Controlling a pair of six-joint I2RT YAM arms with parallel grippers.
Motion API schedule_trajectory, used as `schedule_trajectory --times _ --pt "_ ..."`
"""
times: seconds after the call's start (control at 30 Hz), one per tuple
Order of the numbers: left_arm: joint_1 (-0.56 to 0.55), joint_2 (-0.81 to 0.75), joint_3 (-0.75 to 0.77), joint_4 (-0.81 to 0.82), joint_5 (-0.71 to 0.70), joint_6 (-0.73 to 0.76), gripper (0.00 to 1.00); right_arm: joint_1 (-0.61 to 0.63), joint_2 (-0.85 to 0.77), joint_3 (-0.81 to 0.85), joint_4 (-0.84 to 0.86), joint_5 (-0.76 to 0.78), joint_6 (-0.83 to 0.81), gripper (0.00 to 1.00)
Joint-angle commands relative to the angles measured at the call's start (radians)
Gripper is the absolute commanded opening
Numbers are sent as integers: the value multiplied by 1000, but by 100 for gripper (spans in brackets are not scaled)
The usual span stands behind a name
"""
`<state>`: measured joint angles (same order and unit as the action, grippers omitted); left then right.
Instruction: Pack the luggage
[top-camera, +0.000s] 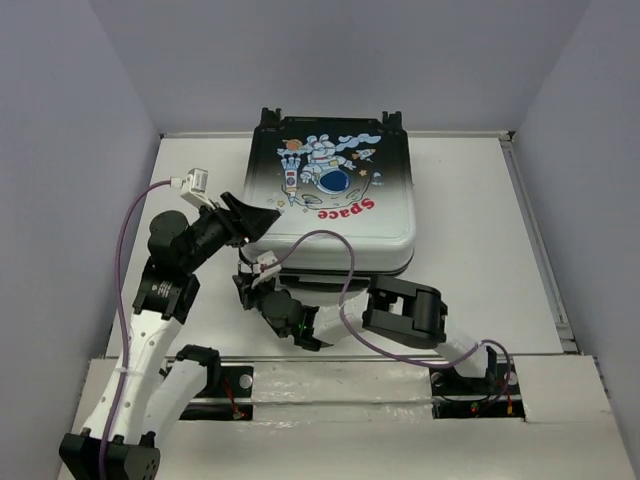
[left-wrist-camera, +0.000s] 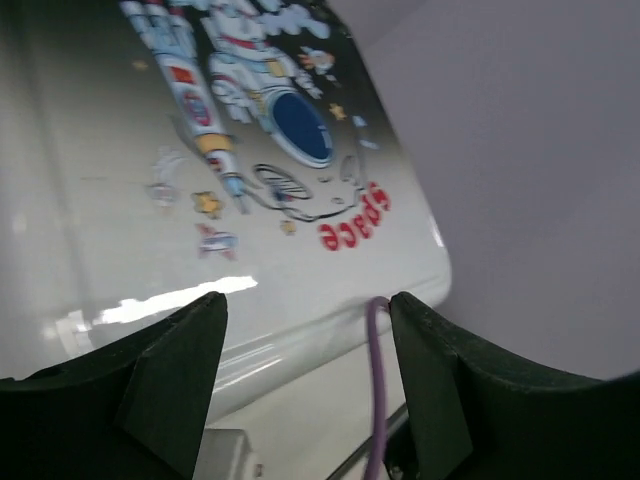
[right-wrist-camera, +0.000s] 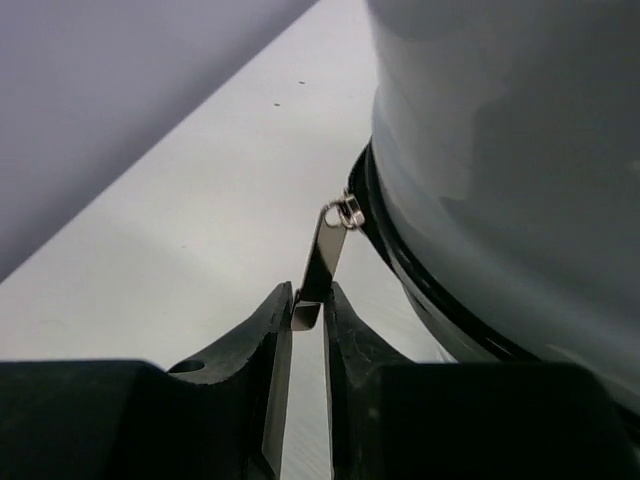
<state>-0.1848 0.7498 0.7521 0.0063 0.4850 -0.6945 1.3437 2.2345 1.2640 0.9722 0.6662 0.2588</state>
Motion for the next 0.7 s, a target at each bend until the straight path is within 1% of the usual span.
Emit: schedule_trajectory --times 0.0,0.03,0.07,0.13,0.17,0.2,0.23,0.27,0.3,0.33,0.4,0.43,0.47,0.5,0.53,0.57,0.6,0.67 --pt "-25 -44 33 64 159 -72 77 68 -93 -52 327 -221 20 7" --pt "-27 -47 27 66 161 -73 77 68 -131 -110 315 -226 25 7" --pt "-33 -49 7 69 153 -65 77 68 -218 -252 319 -231 58 7" --pt "-53 -46 -14 78 127 -54 78 68 -310 -392 301 -237 94 7" --pt "-64 -41 -23 80 113 -47 78 68 -359 -453 262 -243 112 7" --pt "-89 -24 -33 78 86 -25 78 68 -457 -542 214 -244 125 7" --pt "-105 -17 -36 77 67 -13 78 68 -504 -578 107 -269 161 7" --pt "-125 -9 -34 72 37 1 78 68 -545 -610 61 -269 175 7" --pt "-166 11 -30 67 -23 16 80 68 -620 -664 24 -305 187 7" --pt "-194 25 -25 73 -45 16 81 68 -653 -687 -50 -321 204 7" --pt "-264 86 -4 92 -112 10 82 68 -709 -724 -113 -347 250 7" --pt "-359 107 6 121 -141 0 82 68 -758 -753 -142 -352 261 7" --pt "-411 134 18 133 -179 -3 82 68 -780 -764 -195 -346 285 7" --pt "-511 193 50 155 -253 -3 82 68 -820 -787 -213 -344 296 7" --pt "-548 227 68 168 -275 -3 82 68 -837 -798 -242 -333 306 7" --pt "-577 303 119 179 -279 -3 83 68 -852 -807 -251 -326 310 7" --pt "-596 337 153 185 -267 6 82 68 -866 -818 -260 -320 312 7" --pt "-604 356 209 166 -258 27 82 68 -906 -828 -315 -298 322 7"
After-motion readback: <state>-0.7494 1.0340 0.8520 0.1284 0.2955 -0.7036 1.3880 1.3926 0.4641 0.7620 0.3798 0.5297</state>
